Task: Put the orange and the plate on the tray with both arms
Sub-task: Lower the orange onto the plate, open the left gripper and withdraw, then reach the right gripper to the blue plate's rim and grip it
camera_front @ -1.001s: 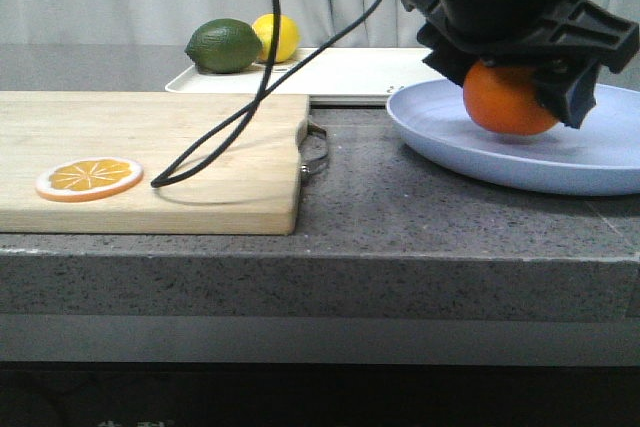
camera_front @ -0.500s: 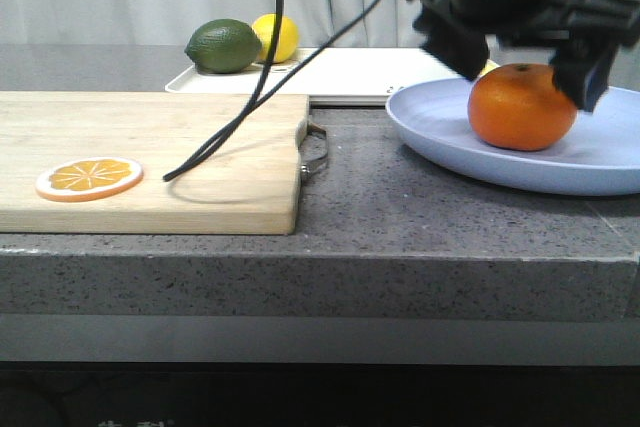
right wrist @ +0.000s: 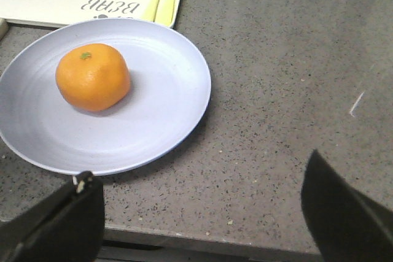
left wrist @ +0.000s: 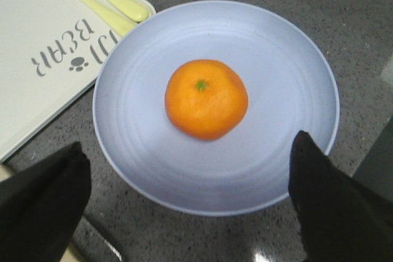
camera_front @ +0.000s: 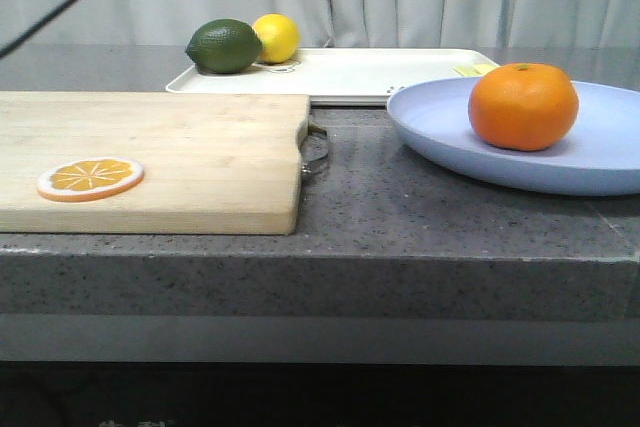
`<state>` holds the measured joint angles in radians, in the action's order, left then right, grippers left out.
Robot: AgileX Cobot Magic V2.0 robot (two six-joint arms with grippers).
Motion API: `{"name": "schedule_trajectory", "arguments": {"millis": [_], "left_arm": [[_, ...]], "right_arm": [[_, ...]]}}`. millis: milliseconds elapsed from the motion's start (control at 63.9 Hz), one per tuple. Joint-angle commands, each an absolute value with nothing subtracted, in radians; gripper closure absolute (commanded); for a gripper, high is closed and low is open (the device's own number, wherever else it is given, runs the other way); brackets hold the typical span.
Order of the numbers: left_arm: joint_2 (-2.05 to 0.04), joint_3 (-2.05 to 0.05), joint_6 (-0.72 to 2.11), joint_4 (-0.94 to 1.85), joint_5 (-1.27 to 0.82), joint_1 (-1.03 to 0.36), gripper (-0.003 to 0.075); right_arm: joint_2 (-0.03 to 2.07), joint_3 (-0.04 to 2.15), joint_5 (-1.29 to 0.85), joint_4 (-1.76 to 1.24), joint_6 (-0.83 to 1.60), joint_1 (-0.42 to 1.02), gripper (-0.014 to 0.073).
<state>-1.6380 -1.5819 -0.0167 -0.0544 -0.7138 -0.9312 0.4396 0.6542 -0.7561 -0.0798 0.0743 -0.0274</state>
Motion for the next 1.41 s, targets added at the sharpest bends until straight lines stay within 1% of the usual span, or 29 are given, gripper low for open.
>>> {"name": "schedule_trajectory", "arguments": {"millis": [0, 172, 297, 438, 594, 704, 782, 938, 1017, 1251, 1392], "left_arm": [[-1.493, -1.502, -0.049, -0.063, -0.619, -0.914, 0.0089], [-1.315, -1.305, -0.071, -0.059, -0.607, -0.855, 0.0089], [-1.170, -1.163, -0.072, -0.059, -0.609, -0.828, 0.0089], [-1.053, -1.061, -0.072, -0.059, -0.629, -0.810, 0.0090], [-0.921, -0.965, -0.076, -0.059, -0.654, -0.764, 0.0090], [-0.846, -0.923, -0.076, -0.059, -0.666, -0.716, 0.0090], [-0.802, -0.909, -0.076, -0.059, -0.693, -0.678, 0.0090], [-0.764, -0.907, -0.076, -0.059, -0.732, -0.628, 0.0090], [-0.762, -0.907, -0.076, -0.059, -0.732, -0.620, 0.0090], [-0.768, -0.907, -0.076, -0.057, -0.722, -0.620, 0.0090], [-0.768, -0.907, -0.076, -0.057, -0.722, -0.620, 0.0090]], "right_arm": [[0.455, 0.678, -0.685, -0.081, 0.080, -0.034, -0.0059], [0.483, 0.684, -0.724, -0.082, 0.074, -0.034, -0.0059], [0.564, 0.708, -0.751, -0.107, 0.066, -0.034, -0.0059], [0.689, 0.756, -0.782, -0.129, 0.066, -0.034, -0.0059], [0.851, 0.878, -0.867, -0.124, 0.066, -0.042, -0.0059], [0.952, 0.957, -0.888, -0.121, 0.066, -0.087, -0.0059], [1.015, 0.993, -0.907, -0.149, 0.069, -0.146, -0.0059], [1.118, 1.006, -0.924, -0.277, 0.100, -0.286, -0.0059], [1.172, 1.004, -0.934, -0.380, 0.139, -0.321, -0.0059], [1.309, 1.004, -0.925, -0.644, 0.281, -0.327, -0.0059], [1.379, 1.004, -0.928, -0.730, 0.287, -0.327, -0.0059]]}}
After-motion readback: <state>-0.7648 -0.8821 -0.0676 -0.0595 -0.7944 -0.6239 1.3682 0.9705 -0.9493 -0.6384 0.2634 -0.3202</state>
